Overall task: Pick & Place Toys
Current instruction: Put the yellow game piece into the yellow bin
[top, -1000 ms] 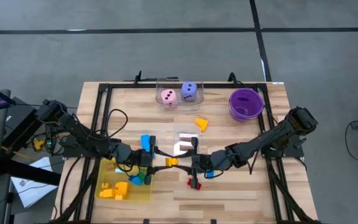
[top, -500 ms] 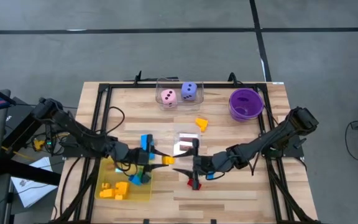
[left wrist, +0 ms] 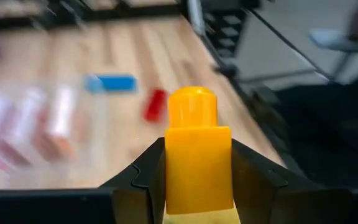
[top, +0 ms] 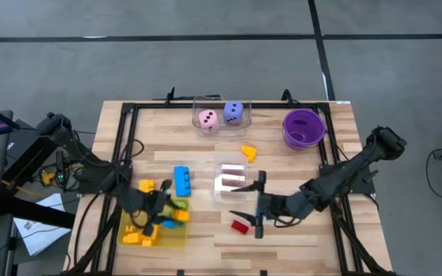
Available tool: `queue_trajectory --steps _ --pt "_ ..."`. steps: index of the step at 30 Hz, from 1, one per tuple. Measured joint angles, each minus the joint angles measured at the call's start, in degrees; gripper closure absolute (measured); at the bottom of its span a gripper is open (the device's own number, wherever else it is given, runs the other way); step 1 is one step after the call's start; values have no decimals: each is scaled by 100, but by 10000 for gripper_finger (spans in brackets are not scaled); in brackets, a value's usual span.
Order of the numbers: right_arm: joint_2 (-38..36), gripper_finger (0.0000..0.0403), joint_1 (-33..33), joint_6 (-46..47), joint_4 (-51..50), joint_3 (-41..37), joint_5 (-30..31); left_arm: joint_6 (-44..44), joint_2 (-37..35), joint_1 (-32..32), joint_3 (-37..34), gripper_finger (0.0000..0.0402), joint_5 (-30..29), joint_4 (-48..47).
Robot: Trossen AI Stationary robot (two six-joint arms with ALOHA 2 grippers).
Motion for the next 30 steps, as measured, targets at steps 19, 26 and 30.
queue_trajectory --steps 19,26,30 --pt "-70 136 231 -76 -182 0 565 -4342 -17 -801 0 274 2102 -3000" --pt "-69 136 247 -93 -182 0 556 -4854 -17 -1082 0 274 2139 -3191" --pt "-68 136 247 -92 -182 0 550 -5054 -2 -1280 0 274 1761 -3169"
